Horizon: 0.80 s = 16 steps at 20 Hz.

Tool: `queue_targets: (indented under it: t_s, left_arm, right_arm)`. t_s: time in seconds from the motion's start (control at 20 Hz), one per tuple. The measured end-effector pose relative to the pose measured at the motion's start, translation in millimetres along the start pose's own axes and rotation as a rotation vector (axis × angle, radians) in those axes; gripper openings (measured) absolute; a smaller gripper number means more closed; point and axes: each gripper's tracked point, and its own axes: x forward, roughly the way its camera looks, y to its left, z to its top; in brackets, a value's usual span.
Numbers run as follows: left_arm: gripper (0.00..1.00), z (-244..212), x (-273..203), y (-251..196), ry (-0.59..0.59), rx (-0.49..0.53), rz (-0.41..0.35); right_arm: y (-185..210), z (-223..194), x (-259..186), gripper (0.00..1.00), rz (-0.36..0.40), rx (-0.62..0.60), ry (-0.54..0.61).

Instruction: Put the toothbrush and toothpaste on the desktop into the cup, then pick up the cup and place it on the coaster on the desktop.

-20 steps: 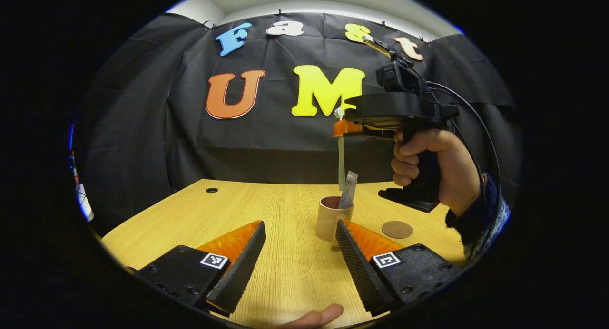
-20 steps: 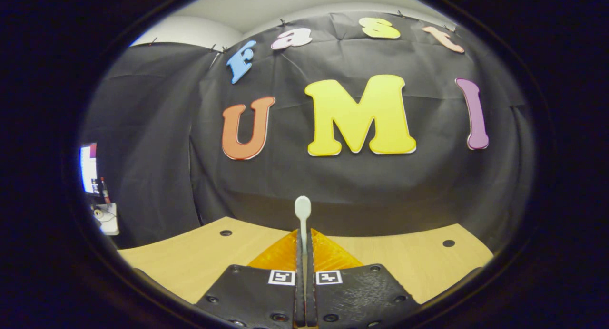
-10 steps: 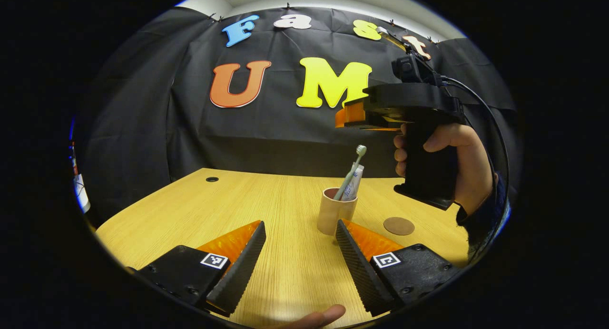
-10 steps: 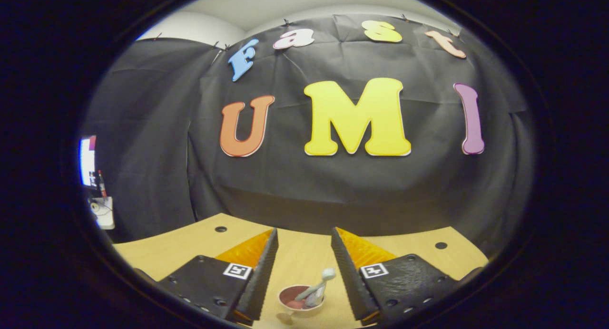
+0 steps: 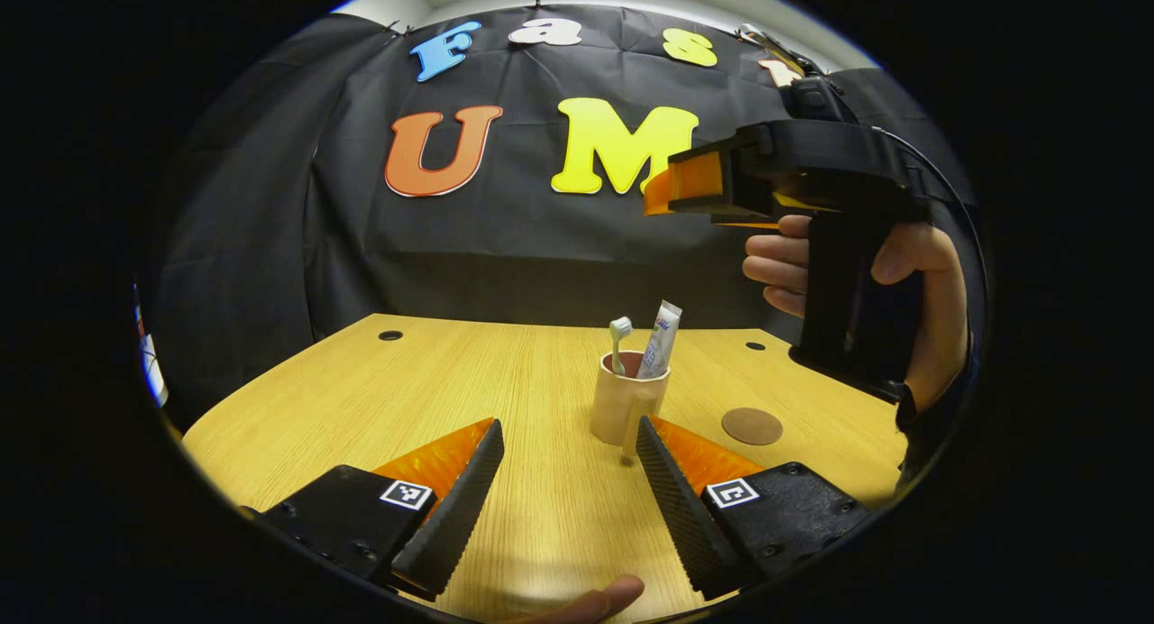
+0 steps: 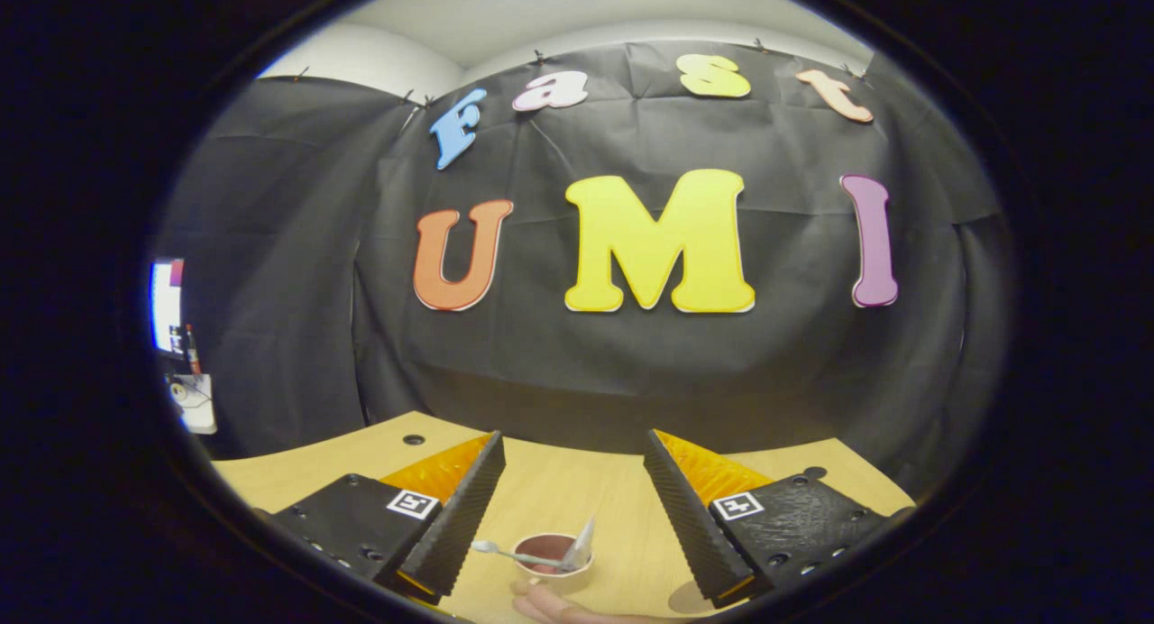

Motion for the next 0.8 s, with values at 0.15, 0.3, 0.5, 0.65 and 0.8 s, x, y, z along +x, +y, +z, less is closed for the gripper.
queue_targets:
  t_s: [0.15,0.3,0.5,0.65,0.8]
  left_arm:
    - [0.94,7.9,4.7,-5.5,-0.004,0.024,0.001]
    - [0.94,13.1,14.0,-15.3,0.012,0.028,-0.014]
    - [0.94,30.7,32.4,-22.1,0.019,0.043,-0.008]
    - [0.94,39.4,53.3,-35.6,0.051,0.101,-0.04]
    - [0.94,40.4,73.8,-41.7,0.108,0.156,-0.054]
  right_arm:
    - [-11.6,9.2,-22.1,0.94,-0.001,0.013,-0.018]
    - [-29.6,14.8,-48.2,0.94,-0.022,0.0,-0.047]
    - [-53.1,7.5,-84.4,0.94,-0.036,0.022,-0.043]
    - [-76.0,2.1,-112.0,0.94,-0.048,0.057,-0.044]
    - [-100.4,-6.0,-138.8,0.94,-0.063,0.075,-0.047]
